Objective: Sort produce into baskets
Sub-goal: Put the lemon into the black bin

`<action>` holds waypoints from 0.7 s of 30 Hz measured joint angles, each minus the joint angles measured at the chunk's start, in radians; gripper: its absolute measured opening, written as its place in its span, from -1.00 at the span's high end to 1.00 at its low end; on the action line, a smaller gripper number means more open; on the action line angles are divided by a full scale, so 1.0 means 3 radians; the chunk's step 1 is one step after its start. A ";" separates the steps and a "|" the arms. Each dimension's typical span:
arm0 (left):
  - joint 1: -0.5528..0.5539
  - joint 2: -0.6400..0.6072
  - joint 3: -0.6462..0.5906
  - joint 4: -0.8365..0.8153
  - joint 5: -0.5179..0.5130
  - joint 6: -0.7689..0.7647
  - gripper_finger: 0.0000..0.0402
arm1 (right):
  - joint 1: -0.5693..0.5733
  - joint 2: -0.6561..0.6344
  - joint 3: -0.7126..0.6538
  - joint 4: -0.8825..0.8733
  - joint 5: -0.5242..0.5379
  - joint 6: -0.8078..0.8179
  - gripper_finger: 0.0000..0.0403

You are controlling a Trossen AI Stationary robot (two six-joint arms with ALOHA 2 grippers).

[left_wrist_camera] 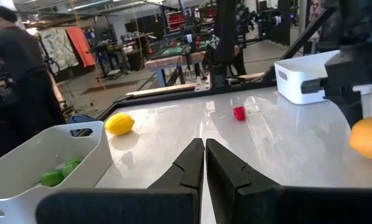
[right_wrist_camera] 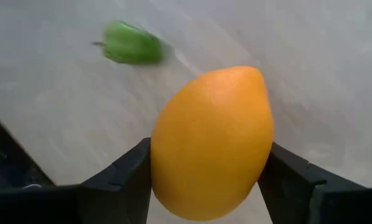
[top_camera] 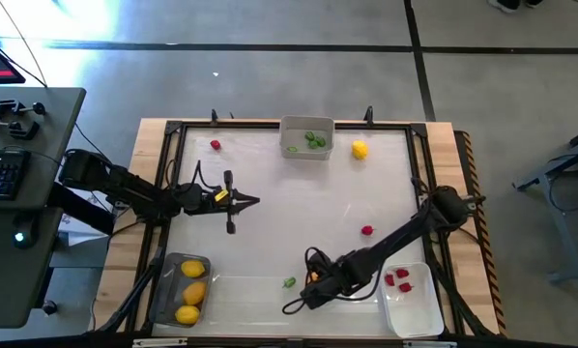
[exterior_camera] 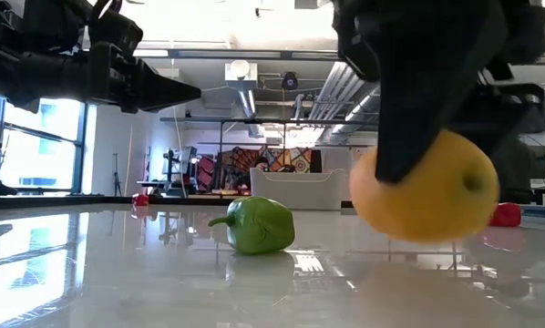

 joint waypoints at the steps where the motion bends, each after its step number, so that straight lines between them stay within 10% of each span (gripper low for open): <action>1: 0.0000 0.0000 0.0000 0.0000 0.0018 0.0000 0.98 | -0.0001 -0.0024 0.0000 0.0001 0.0040 -0.0078 -0.09; 21: -0.0769 -0.0669 0.0003 -0.0825 -0.0166 0.0244 0.98 | -0.0331 -0.0156 0.0001 0.1019 0.0606 -0.2271 -0.08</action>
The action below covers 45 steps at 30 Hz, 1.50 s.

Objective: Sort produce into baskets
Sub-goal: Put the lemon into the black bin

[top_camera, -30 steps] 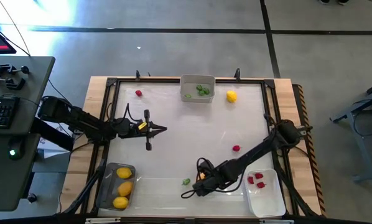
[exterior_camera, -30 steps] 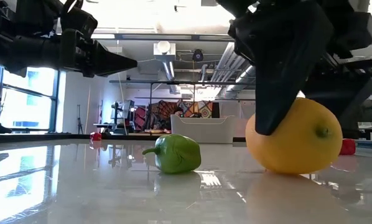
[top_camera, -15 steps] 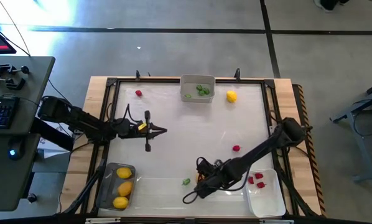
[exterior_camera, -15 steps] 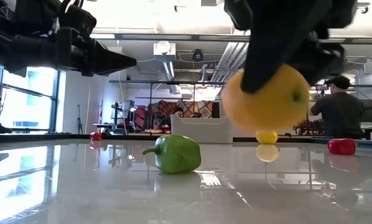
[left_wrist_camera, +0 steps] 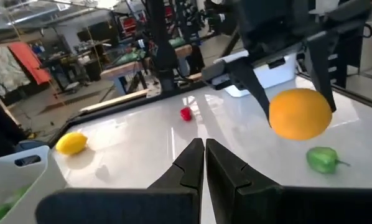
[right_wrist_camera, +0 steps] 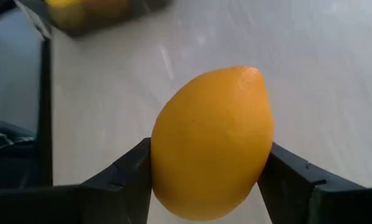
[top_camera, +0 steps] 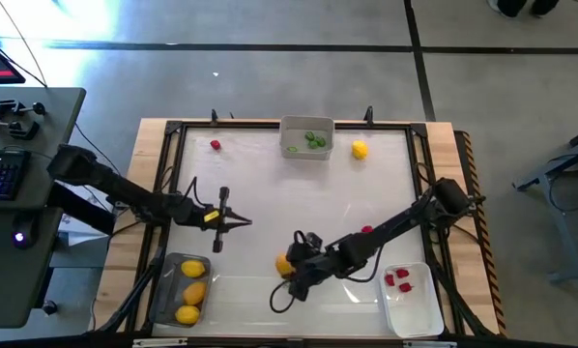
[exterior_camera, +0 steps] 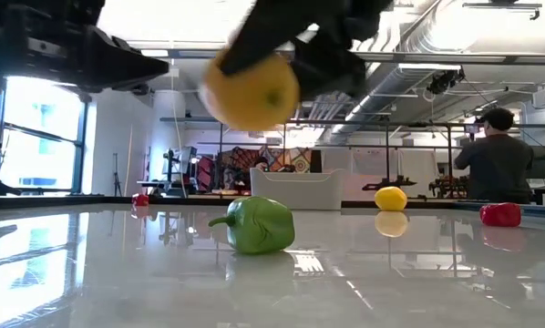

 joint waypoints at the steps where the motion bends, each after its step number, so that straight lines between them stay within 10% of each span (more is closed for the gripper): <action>1: -0.0058 -0.0068 0.0000 -0.0076 -0.0078 -0.0014 0.98 | -0.0019 0.0008 0.0000 0.0110 0.0002 -0.0103 -0.08; 7: -0.0300 -0.0530 0.0000 -0.0490 -0.0507 -0.0084 0.98 | -0.0090 0.0049 -0.0001 0.0615 0.0074 -0.0665 -0.08; 16: -0.0525 -0.0800 0.0000 -0.0848 -0.0049 -0.0772 0.91 | -0.0087 0.0080 0.0000 0.0993 0.0708 -0.1738 -0.08; 33: -0.0610 -0.0204 0.0330 -0.0086 -0.0041 -0.0961 -0.20 | -0.0205 0.0080 -0.0001 0.1757 0.1113 -0.3275 -0.08; 45: -0.0608 0.0219 0.0655 -0.0081 -0.0522 -0.0470 -0.33 | -0.0262 0.0083 -0.0001 0.1794 0.1102 -0.3542 -0.07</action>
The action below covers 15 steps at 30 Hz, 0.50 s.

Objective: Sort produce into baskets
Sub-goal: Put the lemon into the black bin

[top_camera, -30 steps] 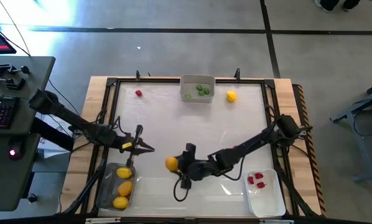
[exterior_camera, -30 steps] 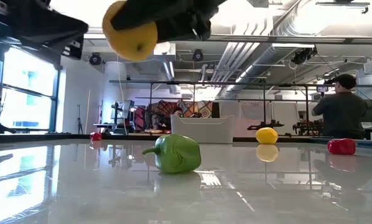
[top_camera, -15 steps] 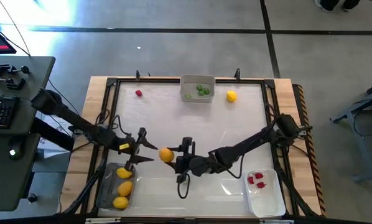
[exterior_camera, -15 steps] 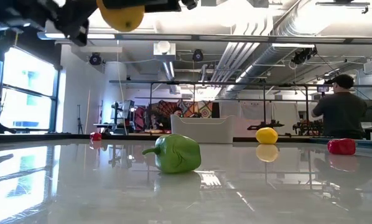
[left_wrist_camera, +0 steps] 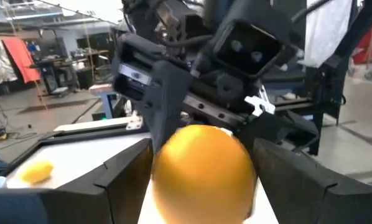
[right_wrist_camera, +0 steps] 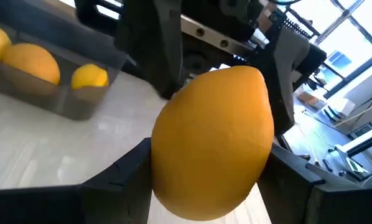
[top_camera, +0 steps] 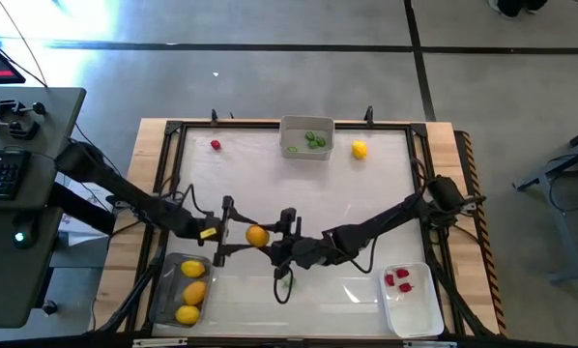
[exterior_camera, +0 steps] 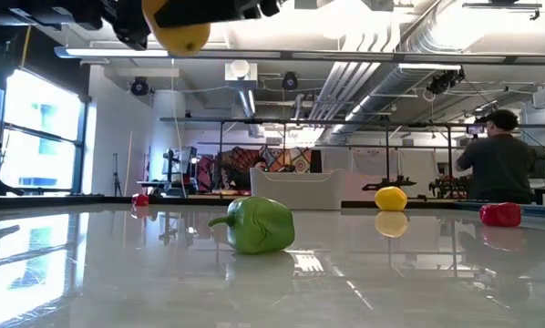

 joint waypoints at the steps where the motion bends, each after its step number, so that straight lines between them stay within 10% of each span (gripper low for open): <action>1: -0.0001 0.0038 0.0013 0.0000 -0.0014 0.0023 -0.33 | -0.0012 0.0000 0.0000 -0.0007 -0.0012 -0.0006 -0.07; 15: -0.0131 0.0279 0.0092 0.0051 -0.0238 0.0265 -0.01 | -0.0013 0.0004 -0.0013 0.0011 -0.0076 0.0080 -0.17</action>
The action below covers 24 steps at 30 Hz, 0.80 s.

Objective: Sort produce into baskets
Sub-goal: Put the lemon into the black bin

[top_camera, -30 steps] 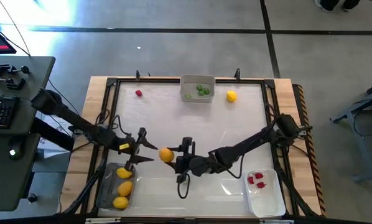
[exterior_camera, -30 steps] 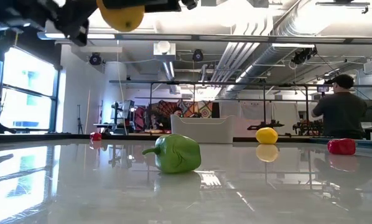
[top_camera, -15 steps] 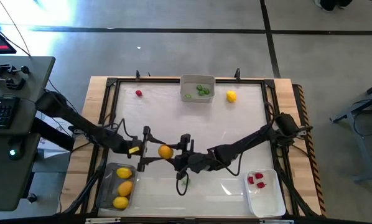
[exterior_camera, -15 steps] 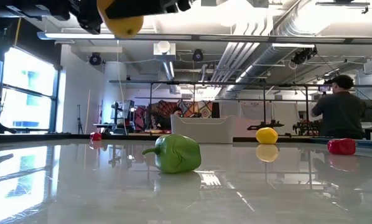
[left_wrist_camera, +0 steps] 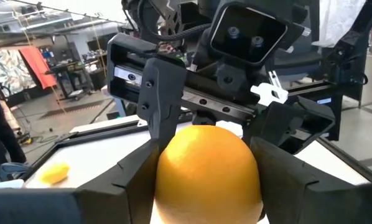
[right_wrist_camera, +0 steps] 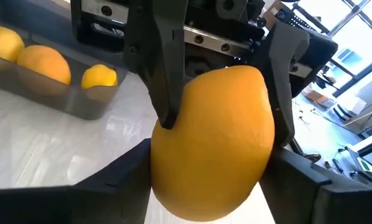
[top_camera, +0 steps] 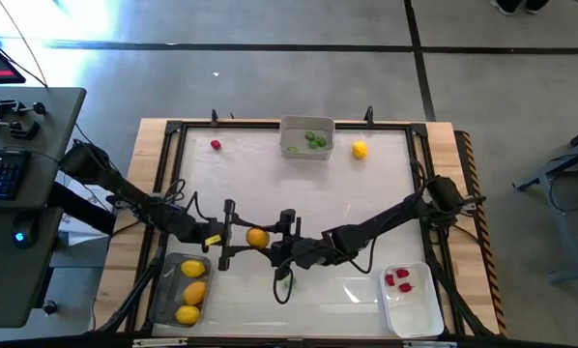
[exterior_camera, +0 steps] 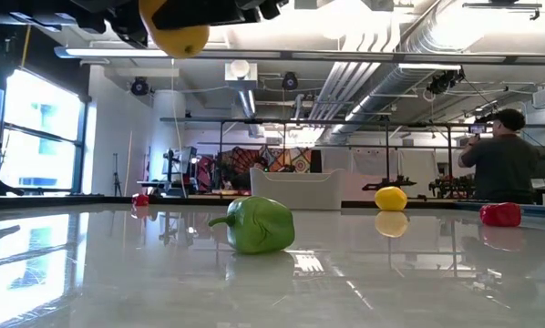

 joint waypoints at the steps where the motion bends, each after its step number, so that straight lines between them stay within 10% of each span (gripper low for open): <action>1: -0.0008 0.0000 0.0001 0.0001 -0.0009 0.0001 0.01 | 0.0000 0.0000 0.0000 0.0005 -0.0001 0.0005 -0.21; 13: -0.0127 0.0003 0.0005 -0.0042 -0.0251 0.0125 0.06 | -0.0002 0.0000 0.0013 -0.0083 0.0236 0.0197 -0.60; 24: -0.0146 -0.0180 -0.0001 -0.0321 -0.0297 0.0099 0.06 | 0.0073 -0.0002 0.0019 -0.0290 0.0586 0.0097 -0.55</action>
